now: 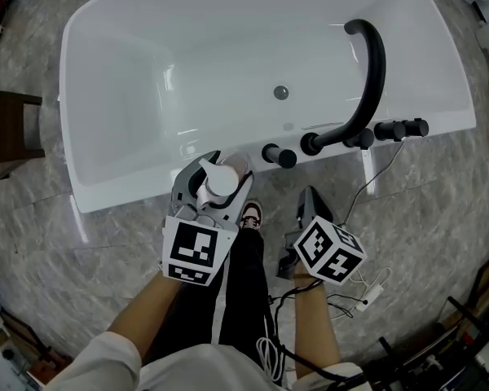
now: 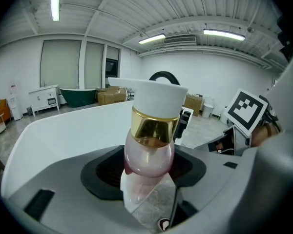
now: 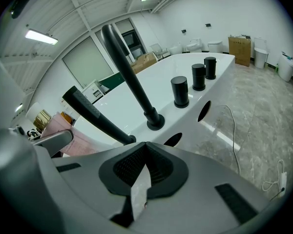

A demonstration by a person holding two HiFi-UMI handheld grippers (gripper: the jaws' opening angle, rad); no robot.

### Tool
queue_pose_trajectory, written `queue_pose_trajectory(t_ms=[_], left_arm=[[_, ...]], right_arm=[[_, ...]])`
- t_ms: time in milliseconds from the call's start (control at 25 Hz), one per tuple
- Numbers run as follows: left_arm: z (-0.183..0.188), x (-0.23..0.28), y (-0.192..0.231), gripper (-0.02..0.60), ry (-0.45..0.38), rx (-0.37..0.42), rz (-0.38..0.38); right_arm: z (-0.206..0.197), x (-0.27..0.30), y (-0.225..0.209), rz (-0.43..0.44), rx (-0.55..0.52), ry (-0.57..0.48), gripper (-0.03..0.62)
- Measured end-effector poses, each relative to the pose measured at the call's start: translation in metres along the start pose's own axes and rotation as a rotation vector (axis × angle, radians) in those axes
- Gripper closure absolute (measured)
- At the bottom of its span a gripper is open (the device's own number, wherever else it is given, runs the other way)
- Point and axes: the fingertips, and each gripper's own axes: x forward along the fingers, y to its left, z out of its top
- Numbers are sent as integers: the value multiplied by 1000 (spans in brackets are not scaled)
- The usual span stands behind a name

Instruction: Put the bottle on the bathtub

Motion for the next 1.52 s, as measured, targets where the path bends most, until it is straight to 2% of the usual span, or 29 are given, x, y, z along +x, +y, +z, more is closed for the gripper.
queue_pose_trajectory(t_ms=[200, 400, 920, 1160, 1520], left_arm=[[1, -3, -3, 324, -16, -51, -33], [8, -5, -6, 318, -37, -60, -55], [11, -25, -9, 306, -18, -105, -81], [13, -38, -10, 305, 7, -122, -116], [22, -74, 8, 307, 32, -153, -77]], right_arm=[[1, -6, 3, 0, -5, 1, 568], [11, -12, 5, -3, -27, -10, 568], [21, -33, 20, -1, -59, -10, 568], [32, -45, 33, 3, -69, -34, 568], [56, -74, 49, -2, -79, -85, 568]])
